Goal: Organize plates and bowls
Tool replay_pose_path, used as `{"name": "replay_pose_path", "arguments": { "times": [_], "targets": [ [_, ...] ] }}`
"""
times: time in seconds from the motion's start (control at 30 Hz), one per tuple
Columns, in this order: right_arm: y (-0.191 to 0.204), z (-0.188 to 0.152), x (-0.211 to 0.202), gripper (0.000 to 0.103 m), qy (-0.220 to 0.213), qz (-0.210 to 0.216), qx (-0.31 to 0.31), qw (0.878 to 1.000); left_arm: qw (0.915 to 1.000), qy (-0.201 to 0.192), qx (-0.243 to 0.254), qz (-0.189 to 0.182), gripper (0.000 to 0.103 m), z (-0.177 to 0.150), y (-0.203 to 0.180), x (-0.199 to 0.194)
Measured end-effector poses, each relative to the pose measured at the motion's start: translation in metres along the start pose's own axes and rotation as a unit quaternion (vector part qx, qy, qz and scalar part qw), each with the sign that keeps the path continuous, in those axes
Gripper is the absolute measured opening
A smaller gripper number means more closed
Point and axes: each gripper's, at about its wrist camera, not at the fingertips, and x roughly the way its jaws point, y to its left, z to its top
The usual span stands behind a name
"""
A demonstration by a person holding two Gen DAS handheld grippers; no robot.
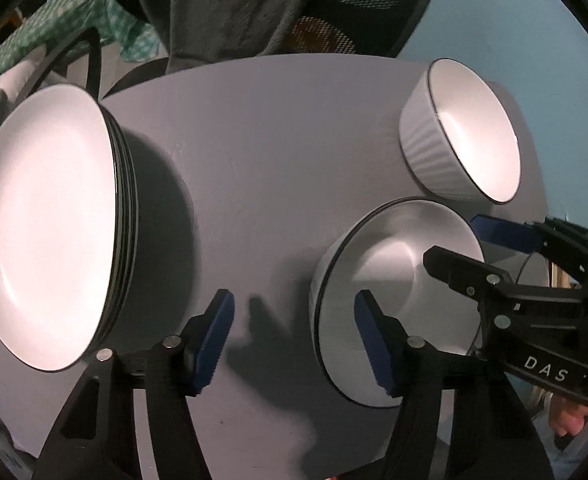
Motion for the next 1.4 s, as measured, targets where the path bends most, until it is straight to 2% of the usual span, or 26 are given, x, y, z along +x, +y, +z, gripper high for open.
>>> {"name": "replay_pose_path", "arguments": {
  "times": [0.1,0.2,0.23,0.33,0.4,0.57,0.7,0.97,1.4],
  "targets": [
    [-0.002,-0.001,0.005,0.054,0.008,0.009,0.006,1.0,0.9999,0.008,-0.009,-0.004,0.06,-0.003,0.001,0.004],
    [-0.002,-0.002,0.011,0.046,0.018,0.015,0.009,1.0,0.9995,0.02,-0.023,-0.011,0.052,-0.005,0.003,0.01],
    [-0.002,-0.002,0.014,0.041,0.022,0.019,0.012,1.0,0.9992,0.026,-0.028,-0.013,0.048,-0.008,0.004,0.013],
    [-0.002,-0.004,0.018,0.033,0.031,0.026,0.019,0.999,0.9978,0.045,-0.046,-0.019,0.043,-0.013,0.008,0.021],
    [-0.002,-0.006,0.02,0.026,0.034,0.033,0.023,0.999,0.9964,0.048,-0.059,-0.037,0.038,-0.013,0.012,0.024],
    [-0.007,-0.008,0.022,0.021,0.039,0.042,0.052,0.997,0.9972,0.048,-0.039,-0.042,0.027,-0.013,0.002,0.024],
    [-0.015,-0.012,0.019,0.017,0.039,0.05,0.076,0.995,0.9966,0.053,-0.03,-0.055,0.012,-0.01,-0.003,0.026],
    [-0.018,-0.022,0.012,0.006,0.031,0.035,0.095,0.994,0.9983,0.048,-0.006,-0.032,0.01,-0.009,-0.019,0.02],
    [-0.009,-0.02,-0.006,0.006,0.024,0.032,0.123,0.992,0.9988,0.045,0.014,-0.016,0.01,-0.005,-0.038,0.001]
  ]
}}
